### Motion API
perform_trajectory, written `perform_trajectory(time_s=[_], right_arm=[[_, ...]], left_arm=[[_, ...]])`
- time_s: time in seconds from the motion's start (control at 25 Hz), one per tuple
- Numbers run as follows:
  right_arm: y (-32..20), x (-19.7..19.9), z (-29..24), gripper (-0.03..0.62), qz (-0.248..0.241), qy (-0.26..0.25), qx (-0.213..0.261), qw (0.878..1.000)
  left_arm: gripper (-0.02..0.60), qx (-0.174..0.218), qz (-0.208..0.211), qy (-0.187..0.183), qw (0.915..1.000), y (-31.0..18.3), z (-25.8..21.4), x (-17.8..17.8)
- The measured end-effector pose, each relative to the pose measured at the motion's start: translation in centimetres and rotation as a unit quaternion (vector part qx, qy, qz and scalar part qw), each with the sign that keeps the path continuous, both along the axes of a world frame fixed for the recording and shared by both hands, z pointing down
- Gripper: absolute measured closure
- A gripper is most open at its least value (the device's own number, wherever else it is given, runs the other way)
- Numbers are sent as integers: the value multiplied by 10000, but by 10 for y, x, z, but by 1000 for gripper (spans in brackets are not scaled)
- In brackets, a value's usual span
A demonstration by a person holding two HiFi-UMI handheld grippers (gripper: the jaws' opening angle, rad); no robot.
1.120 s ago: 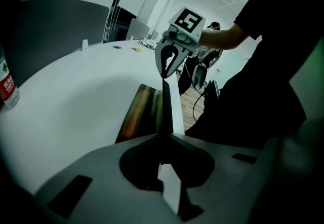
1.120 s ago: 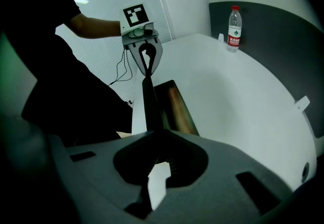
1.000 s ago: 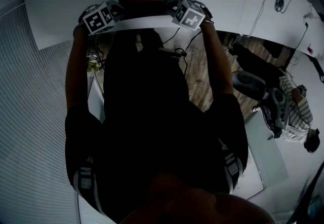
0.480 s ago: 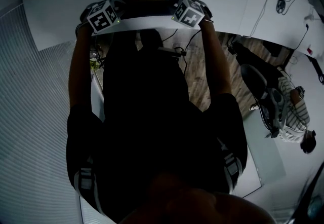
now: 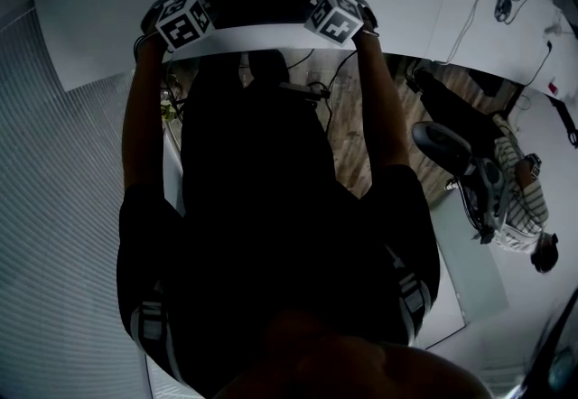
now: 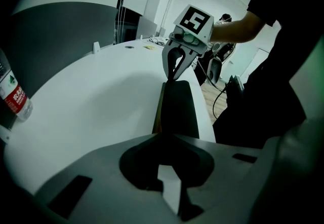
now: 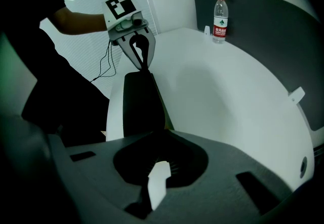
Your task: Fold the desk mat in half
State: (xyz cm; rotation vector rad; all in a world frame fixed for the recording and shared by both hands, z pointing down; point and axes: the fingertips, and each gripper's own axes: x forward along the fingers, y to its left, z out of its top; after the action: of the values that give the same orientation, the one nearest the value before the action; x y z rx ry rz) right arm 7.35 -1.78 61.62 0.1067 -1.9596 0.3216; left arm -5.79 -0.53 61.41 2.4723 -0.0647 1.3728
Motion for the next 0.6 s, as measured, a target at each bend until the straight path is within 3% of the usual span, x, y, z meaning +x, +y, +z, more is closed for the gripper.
perform_trajectory(time_s=[0.6], right_arm=[[-32, 15, 25, 586, 313, 101, 45, 9994]], left_arm=[[568, 64, -211, -113, 9997, -32, 22, 12]])
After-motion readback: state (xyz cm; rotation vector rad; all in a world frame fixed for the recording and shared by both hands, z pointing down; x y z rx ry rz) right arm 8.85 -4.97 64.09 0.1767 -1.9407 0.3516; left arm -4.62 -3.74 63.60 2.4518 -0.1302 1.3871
